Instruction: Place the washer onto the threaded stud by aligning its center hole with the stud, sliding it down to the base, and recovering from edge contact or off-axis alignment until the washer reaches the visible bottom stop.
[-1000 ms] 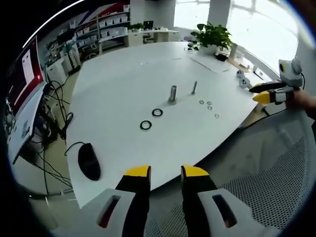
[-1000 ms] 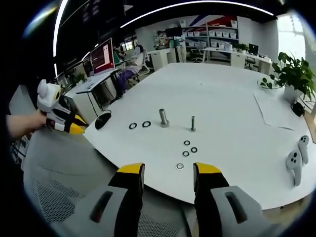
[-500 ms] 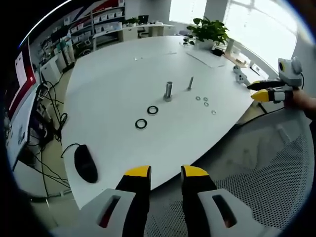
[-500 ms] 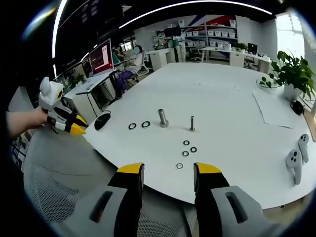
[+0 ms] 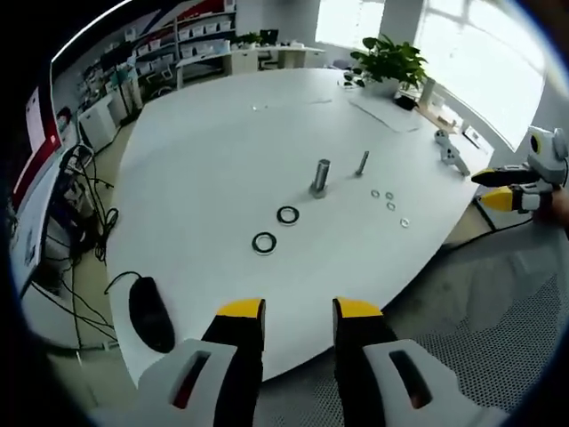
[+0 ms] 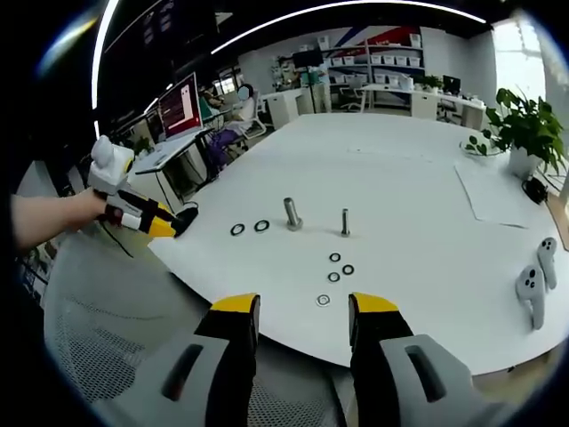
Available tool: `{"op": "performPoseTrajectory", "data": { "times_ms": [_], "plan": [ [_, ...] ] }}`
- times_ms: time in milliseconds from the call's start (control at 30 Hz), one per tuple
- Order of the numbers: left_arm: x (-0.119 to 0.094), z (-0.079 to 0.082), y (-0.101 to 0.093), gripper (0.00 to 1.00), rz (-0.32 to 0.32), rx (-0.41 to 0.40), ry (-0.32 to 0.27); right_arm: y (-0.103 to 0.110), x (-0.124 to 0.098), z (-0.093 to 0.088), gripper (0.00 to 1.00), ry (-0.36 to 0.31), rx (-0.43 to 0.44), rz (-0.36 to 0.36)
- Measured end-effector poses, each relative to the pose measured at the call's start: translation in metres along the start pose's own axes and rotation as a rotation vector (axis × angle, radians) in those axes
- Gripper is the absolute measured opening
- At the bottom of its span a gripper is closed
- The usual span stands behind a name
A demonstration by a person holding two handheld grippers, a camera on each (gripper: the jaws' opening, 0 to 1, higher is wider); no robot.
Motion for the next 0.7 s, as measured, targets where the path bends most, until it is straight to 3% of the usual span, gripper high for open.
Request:
{"op": "performPoseTrajectory", "data": {
  "times_ms": [167, 700],
  "plan": [
    [0.013, 0.005, 0.003, 0.27, -0.062, -0.081, 0.014, 0.0, 0.0, 0.0, 0.42, -0.001, 0.003, 0.002],
    [0.054, 0.015, 0.002, 0.3, -0.065, -0.11, 0.081, -0.003, 0.0, -0.001, 0.42, 0.007, 0.015, -0.008]
  ]
}}
Point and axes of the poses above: the point that each gripper's makers call its tool centre point, and the gripper's own axes: x roughly forward along the fingers, y roughly to its left, z roughly out of its top, the point moved 7 cm from there along -x, roughly backward along the fingers, and after that the axes turned 9 degrees about y, right-handed, at the moved point
